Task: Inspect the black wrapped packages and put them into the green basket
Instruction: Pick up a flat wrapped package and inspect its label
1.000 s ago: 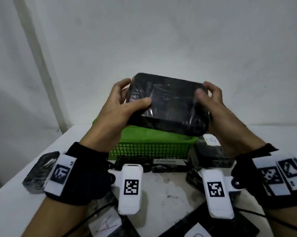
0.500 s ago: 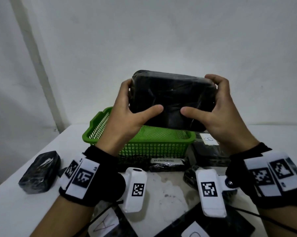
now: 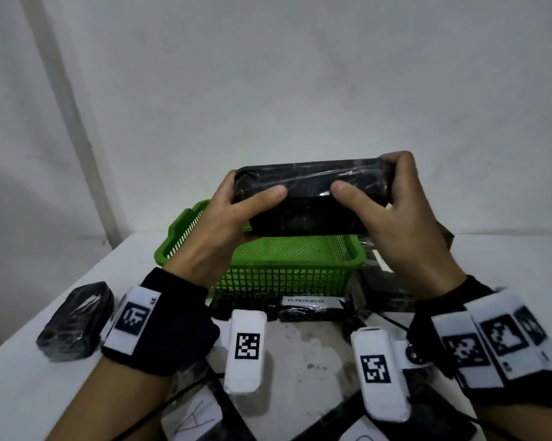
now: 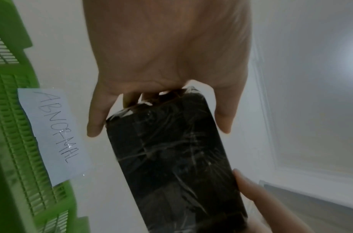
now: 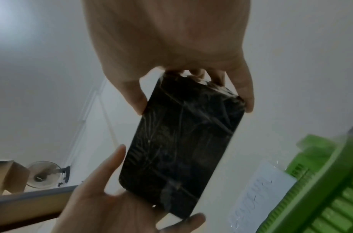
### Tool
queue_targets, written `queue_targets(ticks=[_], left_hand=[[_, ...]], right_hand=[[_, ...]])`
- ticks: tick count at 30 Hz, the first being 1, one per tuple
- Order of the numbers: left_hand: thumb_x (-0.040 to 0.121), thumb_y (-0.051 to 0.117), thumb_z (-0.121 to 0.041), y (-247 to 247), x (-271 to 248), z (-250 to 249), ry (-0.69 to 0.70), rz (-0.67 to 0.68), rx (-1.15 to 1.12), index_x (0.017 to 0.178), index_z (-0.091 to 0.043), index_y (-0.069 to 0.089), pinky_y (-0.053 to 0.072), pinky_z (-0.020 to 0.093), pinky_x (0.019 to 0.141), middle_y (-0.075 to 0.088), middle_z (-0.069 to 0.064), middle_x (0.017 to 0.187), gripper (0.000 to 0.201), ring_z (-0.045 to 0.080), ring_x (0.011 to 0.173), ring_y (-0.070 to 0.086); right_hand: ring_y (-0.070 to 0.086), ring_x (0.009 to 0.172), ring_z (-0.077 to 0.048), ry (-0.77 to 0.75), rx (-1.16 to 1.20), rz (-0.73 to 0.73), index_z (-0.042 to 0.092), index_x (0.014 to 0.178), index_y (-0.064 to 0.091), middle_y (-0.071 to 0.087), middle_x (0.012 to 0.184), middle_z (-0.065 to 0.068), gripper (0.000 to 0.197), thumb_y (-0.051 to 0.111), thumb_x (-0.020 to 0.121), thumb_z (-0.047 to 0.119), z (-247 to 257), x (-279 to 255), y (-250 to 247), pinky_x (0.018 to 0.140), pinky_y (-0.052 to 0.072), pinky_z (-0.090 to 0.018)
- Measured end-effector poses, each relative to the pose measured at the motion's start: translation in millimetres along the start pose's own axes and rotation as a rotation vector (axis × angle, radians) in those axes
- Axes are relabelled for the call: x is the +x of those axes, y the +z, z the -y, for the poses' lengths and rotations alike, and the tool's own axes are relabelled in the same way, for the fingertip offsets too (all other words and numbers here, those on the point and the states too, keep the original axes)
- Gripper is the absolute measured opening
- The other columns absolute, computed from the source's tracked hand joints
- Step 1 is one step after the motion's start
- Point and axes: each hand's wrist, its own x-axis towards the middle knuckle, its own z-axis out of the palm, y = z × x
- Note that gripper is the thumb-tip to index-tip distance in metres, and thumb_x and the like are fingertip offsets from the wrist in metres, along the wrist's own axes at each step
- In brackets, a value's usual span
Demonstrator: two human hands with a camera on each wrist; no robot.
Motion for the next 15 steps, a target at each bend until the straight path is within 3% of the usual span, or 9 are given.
queue_targets(ticks=[3, 7, 10, 12, 13, 15], left_hand=[[0.074, 0.078, -0.033, 5.4, -1.1, -1.8, 0.036, -0.007, -0.005, 0.116, -0.019, 0.059, 0.057, 0.039, 0.087, 0.073, -0.010, 0.102, 0.048, 0.002, 0.091, 0.070], [0.068, 0.073, -0.035, 11.4, -2.1, -5.6, 0.070, -0.031, 0.007, 0.111, -0.020, 0.055, 0.056, 0.030, 0.077, 0.071, -0.014, 0.092, 0.049, 0.000, 0.082, 0.070], [0.079, 0.072, -0.048, 6.8, -2.4, -6.8, 0.015, -0.007, 0.041, 0.114, -0.031, 0.055, 0.054, 0.039, 0.088, 0.069, -0.017, 0.106, 0.042, 0.002, 0.101, 0.067], [0.081, 0.058, -0.063, 4.8, -2.9, -9.4, -0.075, -0.002, -0.002, 0.114, -0.032, 0.057, 0.055, 0.043, 0.088, 0.065, -0.006, 0.123, 0.045, 0.013, 0.114, 0.063], [0.085, 0.057, -0.061, 4.2, -2.3, -10.1, -0.108, -0.010, -0.054, 0.115, -0.028, 0.058, 0.058, 0.041, 0.084, 0.064, 0.002, 0.127, 0.045, 0.020, 0.114, 0.064], [0.091, 0.061, -0.038, 3.3, -0.7, -9.2, -0.091, -0.037, -0.172, 0.122, -0.018, 0.057, 0.059, 0.033, 0.076, 0.063, 0.011, 0.129, 0.037, 0.022, 0.106, 0.069]], right_hand=[[0.060, 0.075, -0.002, -0.044, 0.082, -0.087, 0.014, 0.103, 0.047, 0.062, 0.087, 0.008, 0.044, 0.078, 0.077, 0.032, 3.6, -1.0, 3.5, 0.074, 0.052, -0.026], [0.062, 0.080, -0.011, -0.099, 0.057, -0.106, 0.016, 0.101, 0.045, 0.061, 0.090, 0.002, 0.045, 0.076, 0.074, 0.035, 6.2, -1.7, 3.4, 0.079, 0.056, -0.036], [0.059, 0.087, -0.018, -0.171, -0.018, -0.121, 0.015, 0.104, 0.044, 0.058, 0.102, -0.010, 0.050, 0.074, 0.074, 0.041, 7.3, -2.2, 1.5, 0.081, 0.054, -0.038], [0.056, 0.098, -0.022, -0.233, -0.039, -0.098, 0.015, 0.108, 0.043, 0.053, 0.115, -0.013, 0.052, 0.075, 0.074, 0.039, 4.7, -2.2, -2.5, 0.090, 0.052, -0.043], [0.055, 0.104, -0.019, -0.235, -0.029, -0.056, 0.017, 0.111, 0.043, 0.050, 0.121, -0.009, 0.053, 0.075, 0.075, 0.040, 3.7, -2.5, -4.1, 0.095, 0.051, -0.042], [0.055, 0.114, -0.007, -0.134, 0.025, 0.052, 0.024, 0.120, 0.038, 0.046, 0.130, 0.007, 0.060, 0.072, 0.078, 0.048, 4.8, -2.4, -4.0, 0.101, 0.049, -0.032]])
